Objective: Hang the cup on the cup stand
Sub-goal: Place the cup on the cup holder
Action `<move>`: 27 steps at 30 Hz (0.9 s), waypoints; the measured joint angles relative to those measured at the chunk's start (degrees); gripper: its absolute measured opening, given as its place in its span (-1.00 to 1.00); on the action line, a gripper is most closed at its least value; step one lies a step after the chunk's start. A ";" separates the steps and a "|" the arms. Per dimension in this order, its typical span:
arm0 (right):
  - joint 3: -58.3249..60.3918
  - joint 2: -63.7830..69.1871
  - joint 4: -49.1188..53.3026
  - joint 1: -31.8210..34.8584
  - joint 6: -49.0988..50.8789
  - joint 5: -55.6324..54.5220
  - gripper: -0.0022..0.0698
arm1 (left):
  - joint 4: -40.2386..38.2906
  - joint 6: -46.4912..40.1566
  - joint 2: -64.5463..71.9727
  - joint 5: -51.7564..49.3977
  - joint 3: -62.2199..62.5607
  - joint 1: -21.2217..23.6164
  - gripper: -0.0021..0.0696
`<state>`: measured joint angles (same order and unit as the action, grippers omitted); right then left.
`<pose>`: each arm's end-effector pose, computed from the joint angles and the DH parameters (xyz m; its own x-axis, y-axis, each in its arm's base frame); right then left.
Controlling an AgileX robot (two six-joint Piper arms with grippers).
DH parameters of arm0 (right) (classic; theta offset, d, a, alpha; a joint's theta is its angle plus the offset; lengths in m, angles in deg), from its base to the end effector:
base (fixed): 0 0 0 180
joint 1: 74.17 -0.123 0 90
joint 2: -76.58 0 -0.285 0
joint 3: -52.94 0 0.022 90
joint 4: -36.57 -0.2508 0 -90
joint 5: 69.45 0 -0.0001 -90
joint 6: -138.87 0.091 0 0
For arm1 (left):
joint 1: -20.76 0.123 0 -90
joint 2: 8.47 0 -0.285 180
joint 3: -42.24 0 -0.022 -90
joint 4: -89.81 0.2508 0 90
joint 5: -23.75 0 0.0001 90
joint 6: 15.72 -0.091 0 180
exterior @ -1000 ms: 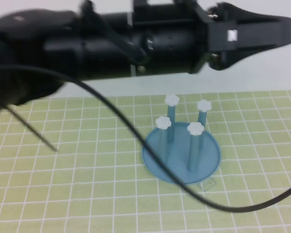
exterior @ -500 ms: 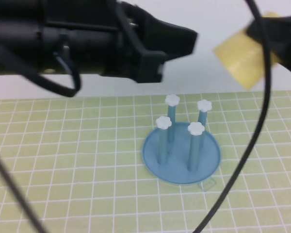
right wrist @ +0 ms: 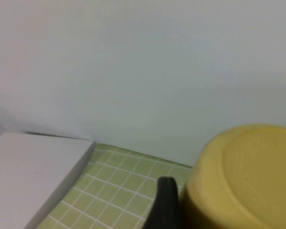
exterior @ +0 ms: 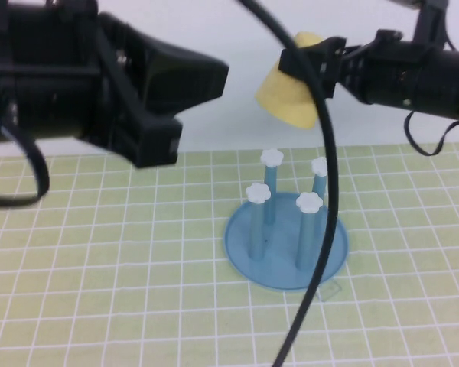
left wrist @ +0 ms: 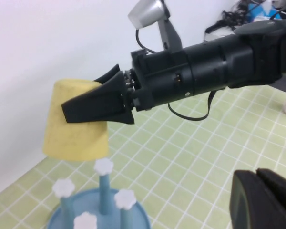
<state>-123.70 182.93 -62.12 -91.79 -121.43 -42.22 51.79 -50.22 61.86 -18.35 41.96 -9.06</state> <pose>0.3707 0.1610 0.3113 -0.4650 0.1640 -0.8700 -0.5631 0.7035 0.4336 0.1660 -0.1385 0.4724 -0.1783 0.1824 -0.9669 0.8132 0.5806 -0.0404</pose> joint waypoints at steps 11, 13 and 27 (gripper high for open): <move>-1.05 6.16 0.27 -0.38 -11.74 -0.44 0.70 | 1.08 1.16 -9.60 9.55 -13.83 0.00 -0.94; -1.05 7.08 0.27 -1.02 -14.08 -0.84 0.70 | 0.94 1.16 -11.21 10.48 -15.65 0.00 -0.94; -1.82 13.11 0.27 -4.85 -23.55 -8.57 0.70 | 1.49 1.26 -15.26 11.93 -20.65 0.00 -0.94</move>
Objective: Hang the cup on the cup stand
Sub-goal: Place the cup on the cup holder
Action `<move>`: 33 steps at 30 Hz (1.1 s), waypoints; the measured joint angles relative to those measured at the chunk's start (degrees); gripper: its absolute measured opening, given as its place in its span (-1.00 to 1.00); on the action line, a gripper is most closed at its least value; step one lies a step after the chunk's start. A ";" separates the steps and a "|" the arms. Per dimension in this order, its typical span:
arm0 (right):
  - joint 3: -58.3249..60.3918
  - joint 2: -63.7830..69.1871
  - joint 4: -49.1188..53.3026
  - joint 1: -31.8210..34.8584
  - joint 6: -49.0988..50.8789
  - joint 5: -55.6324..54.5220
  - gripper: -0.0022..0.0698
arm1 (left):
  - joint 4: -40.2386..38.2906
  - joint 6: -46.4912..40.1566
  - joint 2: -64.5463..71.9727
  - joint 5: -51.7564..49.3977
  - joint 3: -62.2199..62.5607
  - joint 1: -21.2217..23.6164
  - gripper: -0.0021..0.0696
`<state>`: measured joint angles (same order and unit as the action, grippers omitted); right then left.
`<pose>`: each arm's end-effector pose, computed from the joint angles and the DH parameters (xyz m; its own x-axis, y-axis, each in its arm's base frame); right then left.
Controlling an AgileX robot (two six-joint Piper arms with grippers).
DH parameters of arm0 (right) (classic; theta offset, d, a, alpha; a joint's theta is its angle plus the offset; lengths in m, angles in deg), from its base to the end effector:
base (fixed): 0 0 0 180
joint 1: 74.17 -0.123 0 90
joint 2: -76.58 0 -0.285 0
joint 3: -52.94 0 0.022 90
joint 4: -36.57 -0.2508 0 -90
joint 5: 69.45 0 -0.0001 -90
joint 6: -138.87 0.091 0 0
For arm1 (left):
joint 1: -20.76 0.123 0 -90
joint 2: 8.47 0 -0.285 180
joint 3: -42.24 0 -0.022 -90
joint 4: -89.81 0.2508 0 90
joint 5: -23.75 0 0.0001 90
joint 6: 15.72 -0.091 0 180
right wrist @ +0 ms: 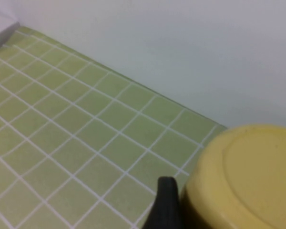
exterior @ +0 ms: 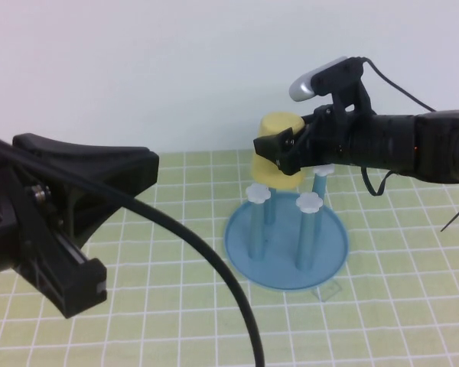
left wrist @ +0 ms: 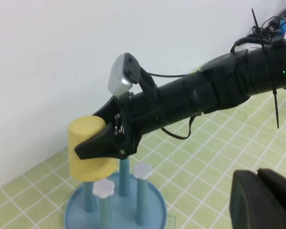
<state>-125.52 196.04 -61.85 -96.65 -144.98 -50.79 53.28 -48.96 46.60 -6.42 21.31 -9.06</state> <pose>0.3979 0.1959 0.2201 -0.3808 -0.2465 -0.8912 -0.6560 0.7513 0.0725 0.1253 -0.1032 0.4220 -0.1584 0.1024 -0.9820 0.7310 0.6808 -0.0469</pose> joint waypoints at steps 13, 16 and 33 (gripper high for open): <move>-0.32 2.84 0.00 -1.12 -0.52 -2.41 0.80 | 0.00 0.03 0.00 1.23 -0.14 0.00 -0.94; -0.53 2.99 -0.11 -1.25 -0.64 -3.52 0.90 | 0.00 0.03 0.00 1.48 -0.14 0.00 -0.94; -0.66 -2.56 -0.11 -1.38 -0.64 -4.91 0.99 | 3.61 0.03 -0.50 11.29 -0.55 0.00 -0.94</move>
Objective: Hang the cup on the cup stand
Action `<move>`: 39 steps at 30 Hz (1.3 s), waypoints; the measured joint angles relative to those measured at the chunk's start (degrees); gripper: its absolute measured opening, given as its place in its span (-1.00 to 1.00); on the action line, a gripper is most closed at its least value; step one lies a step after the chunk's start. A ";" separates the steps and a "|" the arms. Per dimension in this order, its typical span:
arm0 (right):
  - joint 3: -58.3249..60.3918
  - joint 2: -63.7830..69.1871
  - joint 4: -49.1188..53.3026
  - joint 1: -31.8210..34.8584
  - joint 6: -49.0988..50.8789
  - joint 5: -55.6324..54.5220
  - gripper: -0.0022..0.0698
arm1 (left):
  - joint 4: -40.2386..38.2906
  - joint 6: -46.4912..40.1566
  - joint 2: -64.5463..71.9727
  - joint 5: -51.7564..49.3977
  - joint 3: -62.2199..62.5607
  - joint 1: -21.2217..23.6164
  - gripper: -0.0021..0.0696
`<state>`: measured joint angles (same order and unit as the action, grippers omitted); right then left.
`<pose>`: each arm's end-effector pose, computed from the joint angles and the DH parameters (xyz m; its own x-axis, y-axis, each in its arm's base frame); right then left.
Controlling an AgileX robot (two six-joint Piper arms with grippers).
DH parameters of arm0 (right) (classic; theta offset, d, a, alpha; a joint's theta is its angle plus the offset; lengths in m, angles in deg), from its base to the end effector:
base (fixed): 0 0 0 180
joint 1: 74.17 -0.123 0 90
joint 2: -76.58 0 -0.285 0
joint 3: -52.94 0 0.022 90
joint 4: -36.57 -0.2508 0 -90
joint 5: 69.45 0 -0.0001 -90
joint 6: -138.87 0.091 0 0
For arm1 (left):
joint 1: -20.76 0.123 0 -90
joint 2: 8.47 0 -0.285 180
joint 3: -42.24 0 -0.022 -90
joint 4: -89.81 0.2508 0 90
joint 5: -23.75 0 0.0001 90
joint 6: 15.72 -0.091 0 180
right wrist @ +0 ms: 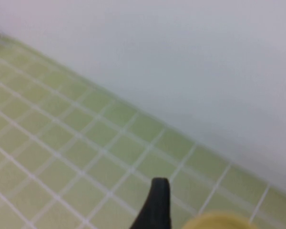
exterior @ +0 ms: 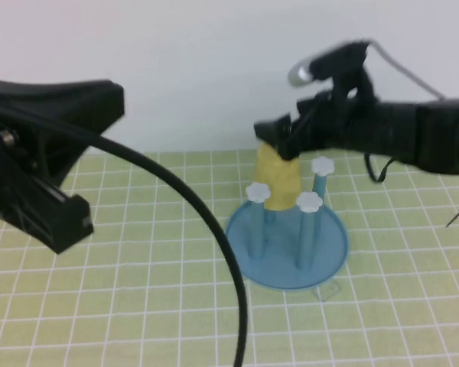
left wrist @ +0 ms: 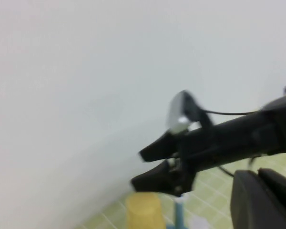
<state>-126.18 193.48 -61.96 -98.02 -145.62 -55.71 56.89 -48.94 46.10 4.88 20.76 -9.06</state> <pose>0.3945 0.1979 0.2414 -0.3363 -0.2545 -0.9067 -0.6232 0.7820 0.0117 0.1329 -0.0947 0.4337 -0.0118 0.0410 -0.9991 0.6426 0.7658 0.0238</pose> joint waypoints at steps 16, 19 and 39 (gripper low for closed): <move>0.54 -20.20 -0.81 0.00 0.00 -12.47 0.99 | 0.95 0.00 -6.98 22.71 -18.55 0.00 -0.94; 2.36 -24.15 -0.94 0.00 0.00 -13.74 0.99 | 0.68 -0.27 -8.63 26.24 -22.47 0.00 -0.94; 22.38 -51.10 -0.94 0.00 6.01 -6.04 -0.46 | 0.59 -2.76 -17.94 26.87 -36.04 0.00 -0.94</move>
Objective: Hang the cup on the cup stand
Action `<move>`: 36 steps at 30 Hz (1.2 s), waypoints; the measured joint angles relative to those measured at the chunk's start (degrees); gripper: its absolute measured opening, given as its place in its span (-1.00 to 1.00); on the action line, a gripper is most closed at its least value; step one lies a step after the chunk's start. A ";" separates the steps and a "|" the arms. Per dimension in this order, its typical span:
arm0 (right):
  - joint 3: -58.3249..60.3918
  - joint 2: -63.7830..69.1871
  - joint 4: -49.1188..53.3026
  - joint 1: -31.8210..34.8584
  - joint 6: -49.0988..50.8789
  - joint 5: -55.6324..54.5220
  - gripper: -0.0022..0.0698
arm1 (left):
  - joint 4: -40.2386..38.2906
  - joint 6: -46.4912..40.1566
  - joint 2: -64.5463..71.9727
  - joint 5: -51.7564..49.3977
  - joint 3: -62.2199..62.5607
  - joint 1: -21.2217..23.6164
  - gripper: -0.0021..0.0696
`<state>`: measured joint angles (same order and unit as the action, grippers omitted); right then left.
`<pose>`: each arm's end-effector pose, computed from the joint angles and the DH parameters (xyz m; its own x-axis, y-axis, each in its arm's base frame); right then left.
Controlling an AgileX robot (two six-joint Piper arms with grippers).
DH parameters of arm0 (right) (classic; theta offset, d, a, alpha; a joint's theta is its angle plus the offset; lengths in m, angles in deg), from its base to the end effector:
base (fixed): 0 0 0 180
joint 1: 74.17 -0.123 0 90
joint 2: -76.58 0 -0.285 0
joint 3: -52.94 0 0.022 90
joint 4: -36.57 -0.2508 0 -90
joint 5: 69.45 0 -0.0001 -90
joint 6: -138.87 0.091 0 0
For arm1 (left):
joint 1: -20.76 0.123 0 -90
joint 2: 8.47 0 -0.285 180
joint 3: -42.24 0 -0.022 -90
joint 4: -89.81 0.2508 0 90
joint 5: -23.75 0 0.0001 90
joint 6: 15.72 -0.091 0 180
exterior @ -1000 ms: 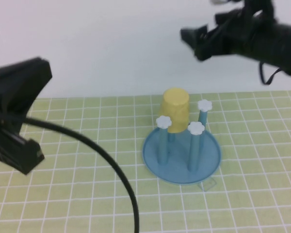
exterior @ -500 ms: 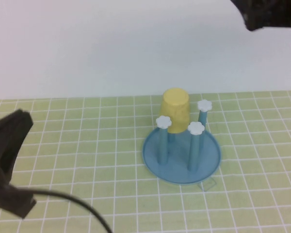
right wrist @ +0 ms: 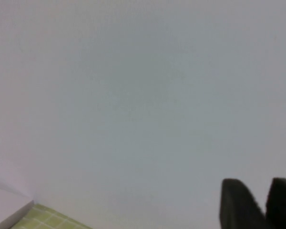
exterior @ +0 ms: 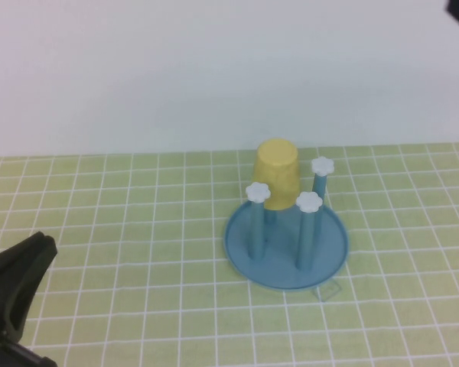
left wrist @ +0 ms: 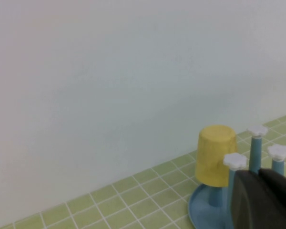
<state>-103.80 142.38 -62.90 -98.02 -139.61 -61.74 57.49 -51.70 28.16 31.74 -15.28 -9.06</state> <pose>0.1997 0.1016 0.4126 0.0256 0.0316 -0.9992 -0.5223 0.8527 0.0136 0.1020 -0.0507 0.3009 0.0689 0.0389 -0.9969 0.4278 0.9016 0.0648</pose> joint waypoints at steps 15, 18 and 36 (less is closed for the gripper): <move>1.84 -5.55 0.00 0.00 -1.78 0.28 -0.94 | 0.00 0.00 0.00 -0.57 0.00 0.00 -0.94; 1.84 -5.55 0.00 0.00 -1.88 0.28 -0.94 | 0.12 -0.11 0.00 -0.57 0.00 0.00 -0.94; 1.84 -5.55 0.00 0.00 -1.66 0.19 -0.94 | 0.26 -0.11 0.00 -0.62 0.00 0.00 -0.94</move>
<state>-101.96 136.83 -62.90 -98.02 -141.27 -61.55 57.75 -51.81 28.16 31.12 -15.28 -9.06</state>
